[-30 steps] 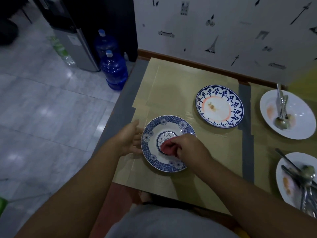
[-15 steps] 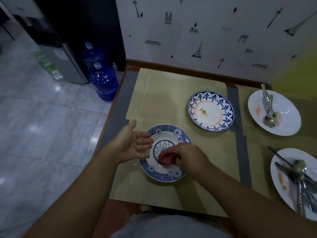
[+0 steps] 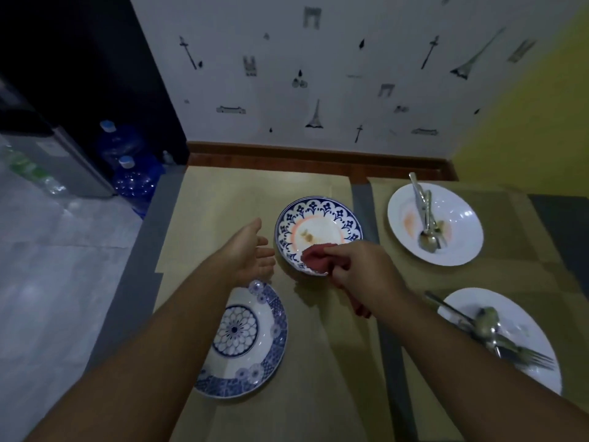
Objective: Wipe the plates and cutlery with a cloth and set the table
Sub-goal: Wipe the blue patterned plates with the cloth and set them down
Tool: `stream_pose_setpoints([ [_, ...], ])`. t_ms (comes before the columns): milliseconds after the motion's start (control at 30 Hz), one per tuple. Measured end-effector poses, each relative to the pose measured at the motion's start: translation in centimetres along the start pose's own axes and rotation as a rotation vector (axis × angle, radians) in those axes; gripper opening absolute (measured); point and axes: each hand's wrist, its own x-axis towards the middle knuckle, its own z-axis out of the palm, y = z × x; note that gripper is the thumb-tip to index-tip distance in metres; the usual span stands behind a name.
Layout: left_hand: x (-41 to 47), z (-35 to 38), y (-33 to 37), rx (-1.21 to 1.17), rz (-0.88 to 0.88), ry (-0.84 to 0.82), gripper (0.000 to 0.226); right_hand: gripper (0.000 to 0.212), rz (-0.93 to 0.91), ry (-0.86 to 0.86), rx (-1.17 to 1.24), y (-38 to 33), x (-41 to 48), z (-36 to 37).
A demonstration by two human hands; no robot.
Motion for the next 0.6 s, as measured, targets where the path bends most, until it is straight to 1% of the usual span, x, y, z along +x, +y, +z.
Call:
stream_pose_setpoints([
  [67, 1.2, 1.3, 0.4, 0.016, -0.008, 0.022, 0.073, 0.05, -0.012, 0.024, 0.006, 1.0, 1.3, -0.6],
  [133, 2.1, 2.3, 0.5, 0.057, -0.024, 0.028, 0.057, 0.049, -0.037, 0.02, 0.015, 2.0, 2.8, -0.9],
  [267, 3.8, 2.9, 0.5, 0.164, -0.014, 0.078, 0.036, 0.046, -0.066, -0.016, 0.032, 3.5, 5.2, -1.1],
  [333, 4.6, 2.7, 0.5, 0.201, -0.004, 0.124, 0.03, 0.044, -0.053, -0.024, 0.031, 4.0, 5.7, -1.2],
  [500, 5.8, 2.5, 0.2, 0.316, 0.03, 0.171, 0.015, 0.043, -0.045, -0.035, 0.024, 5.2, 6.7, -0.7],
  [600, 5.9, 2.5, -0.1, 0.351, 0.06, 0.198, 0.016, 0.042, -0.013, -0.033, 0.02, 5.6, 6.8, -0.5],
])
